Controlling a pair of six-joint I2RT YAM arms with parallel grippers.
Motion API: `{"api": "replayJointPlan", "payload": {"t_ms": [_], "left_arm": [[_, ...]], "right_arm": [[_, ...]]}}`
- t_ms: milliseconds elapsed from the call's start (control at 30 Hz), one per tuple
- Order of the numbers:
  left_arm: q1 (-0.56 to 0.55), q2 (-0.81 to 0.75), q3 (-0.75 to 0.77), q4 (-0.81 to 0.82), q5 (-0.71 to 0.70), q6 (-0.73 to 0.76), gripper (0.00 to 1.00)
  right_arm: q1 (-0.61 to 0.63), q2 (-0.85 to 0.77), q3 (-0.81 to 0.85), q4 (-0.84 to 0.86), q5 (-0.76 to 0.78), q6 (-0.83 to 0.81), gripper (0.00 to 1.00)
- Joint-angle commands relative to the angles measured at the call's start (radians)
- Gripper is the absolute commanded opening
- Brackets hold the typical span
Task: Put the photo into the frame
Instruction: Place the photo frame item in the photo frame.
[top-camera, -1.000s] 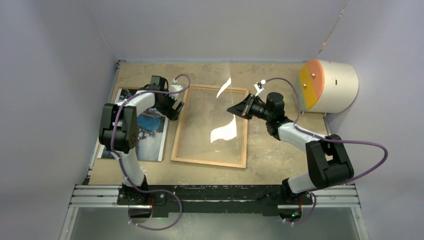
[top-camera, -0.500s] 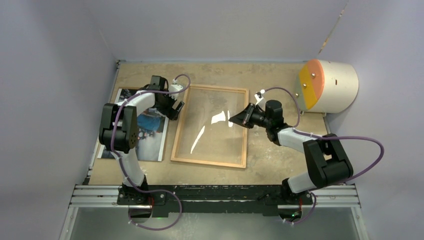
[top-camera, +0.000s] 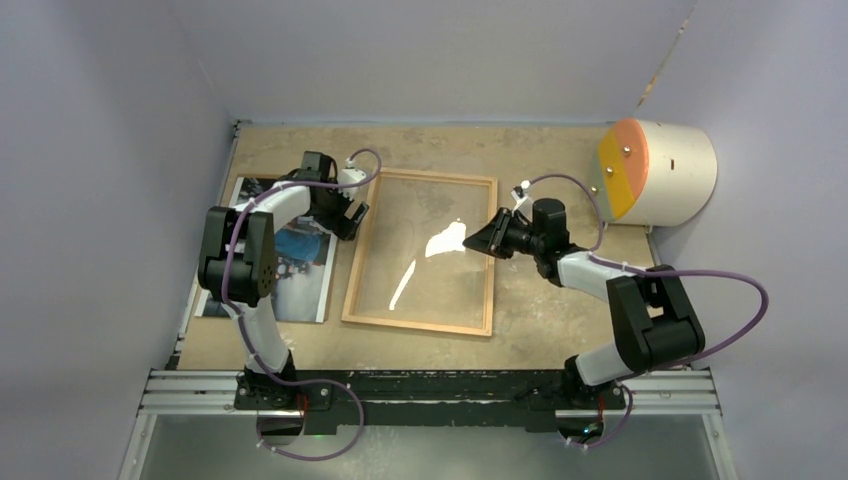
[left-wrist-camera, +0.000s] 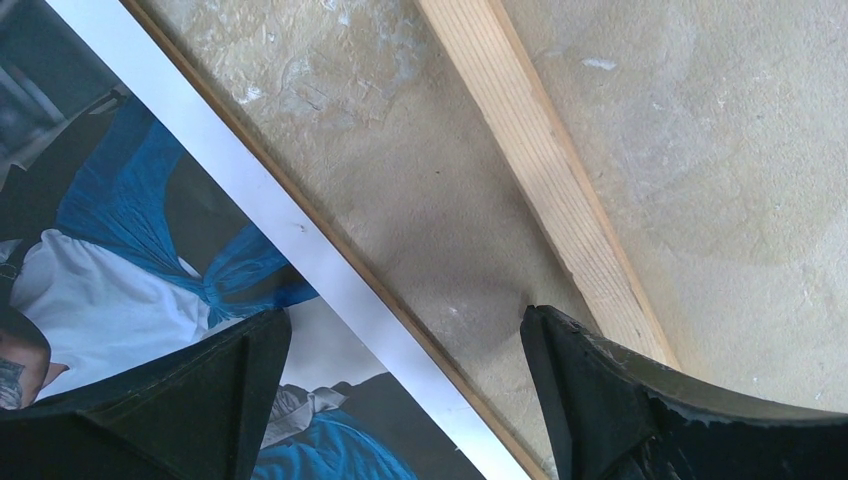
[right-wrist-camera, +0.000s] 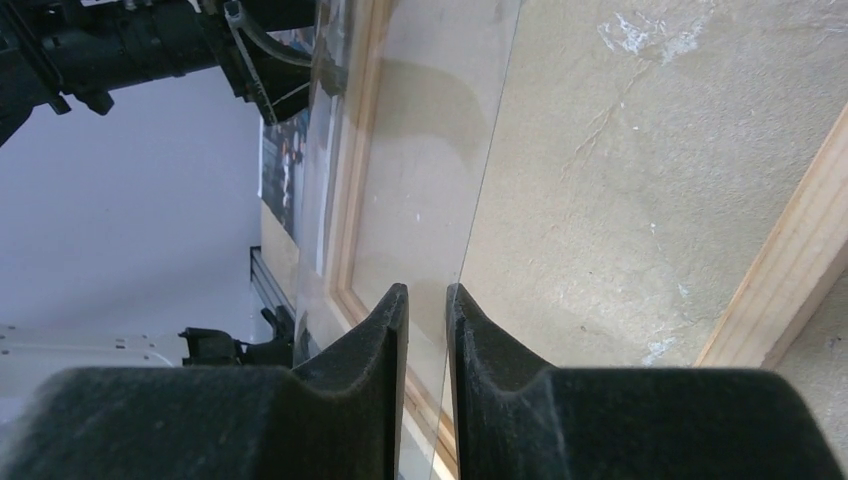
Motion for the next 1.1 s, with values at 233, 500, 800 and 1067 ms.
{"api": "replayJointPlan", "payload": {"t_ms": [233, 500, 800, 1067], "left_arm": [[-0.009, 0.022, -0.03, 0.008, -0.005, -0.027, 0.93], [-0.012, 0.02, -0.048, 0.02, -0.016, -0.02, 0.93], [-0.014, 0.019, -0.051, 0.023, -0.017, -0.015, 0.93], [-0.014, 0.023, -0.05, 0.026, -0.021, -0.012, 0.93]], "right_arm": [[0.003, 0.003, 0.04, -0.067, -0.026, -0.085, 0.29], [-0.004, -0.005, 0.085, -0.145, -0.003, -0.148, 0.35], [-0.006, 0.032, 0.107, -0.148, -0.02, -0.173, 0.51], [-0.006, 0.061, 0.107, -0.118, -0.016, -0.164, 0.52]]}}
